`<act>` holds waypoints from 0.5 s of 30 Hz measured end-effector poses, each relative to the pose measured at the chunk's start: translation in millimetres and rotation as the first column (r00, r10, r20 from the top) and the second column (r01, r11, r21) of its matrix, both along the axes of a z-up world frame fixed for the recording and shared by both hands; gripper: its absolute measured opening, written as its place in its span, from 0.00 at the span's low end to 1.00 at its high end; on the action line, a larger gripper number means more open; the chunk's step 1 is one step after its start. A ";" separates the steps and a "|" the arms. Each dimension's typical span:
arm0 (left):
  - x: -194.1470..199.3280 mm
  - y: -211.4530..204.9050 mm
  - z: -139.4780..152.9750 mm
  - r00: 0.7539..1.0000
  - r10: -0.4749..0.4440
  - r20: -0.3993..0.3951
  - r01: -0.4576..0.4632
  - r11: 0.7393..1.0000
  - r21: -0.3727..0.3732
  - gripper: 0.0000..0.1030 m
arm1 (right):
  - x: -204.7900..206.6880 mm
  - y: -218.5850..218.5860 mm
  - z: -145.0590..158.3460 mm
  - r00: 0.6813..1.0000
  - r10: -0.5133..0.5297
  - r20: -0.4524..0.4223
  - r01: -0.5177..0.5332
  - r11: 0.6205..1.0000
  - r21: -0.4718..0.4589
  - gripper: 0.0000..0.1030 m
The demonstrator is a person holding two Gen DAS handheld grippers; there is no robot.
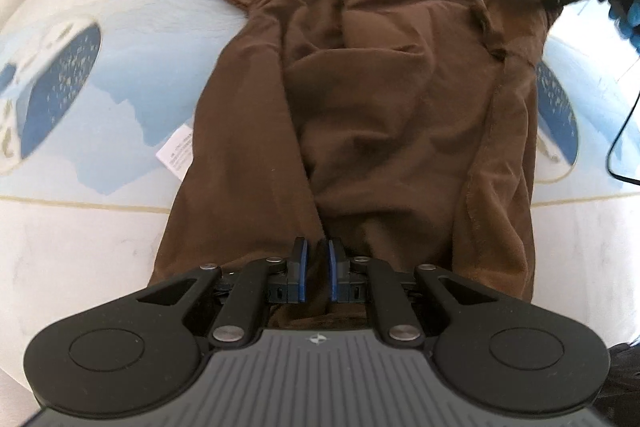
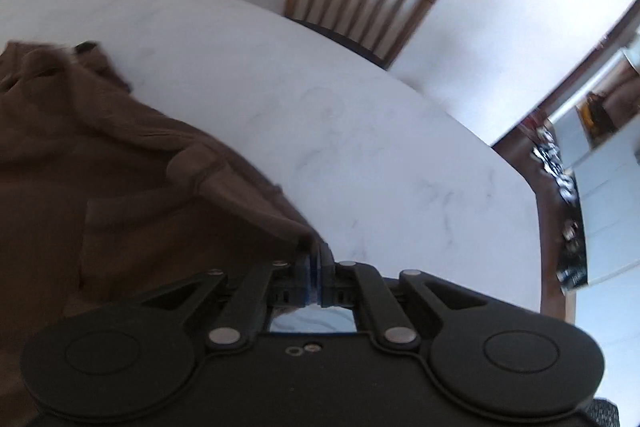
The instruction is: Fold clothes
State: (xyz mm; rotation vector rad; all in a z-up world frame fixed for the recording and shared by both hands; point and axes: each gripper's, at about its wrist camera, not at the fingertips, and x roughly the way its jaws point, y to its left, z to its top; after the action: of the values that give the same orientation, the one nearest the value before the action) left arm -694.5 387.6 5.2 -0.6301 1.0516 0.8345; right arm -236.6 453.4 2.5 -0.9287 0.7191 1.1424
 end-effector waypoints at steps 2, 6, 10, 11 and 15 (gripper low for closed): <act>-0.5 -1.0 2.3 1.000 0.015 -0.003 -0.015 1.000 0.008 0.09 | 0.2 -9.9 3.7 0.998 0.041 -0.049 -0.041 0.999 0.009 1.00; -8.8 0.8 14.9 0.998 0.066 0.026 -0.066 0.998 0.007 0.10 | -5.1 -18.8 16.8 0.986 0.102 -0.131 -0.099 0.995 0.029 1.00; -14.6 0.0 34.0 0.997 0.067 0.040 -0.070 0.996 0.060 0.15 | -21.7 -19.6 28.6 0.968 0.152 -0.200 -0.143 0.988 0.057 1.00; -17.2 2.1 38.2 0.996 0.069 0.048 -0.073 0.995 0.073 0.20 | -28.9 -20.9 27.4 0.963 0.167 -0.210 -0.157 0.986 0.062 1.00; -20.4 11.1 48.5 0.990 0.090 0.106 -0.103 0.987 0.120 0.74 | -54.4 -20.8 16.5 0.955 0.195 -0.224 -0.187 0.981 0.057 1.00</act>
State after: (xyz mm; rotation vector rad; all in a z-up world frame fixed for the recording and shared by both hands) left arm -714.9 398.7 53.7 -0.6137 0.8758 0.9361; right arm -291.0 432.6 19.0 -0.8581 0.8047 1.4459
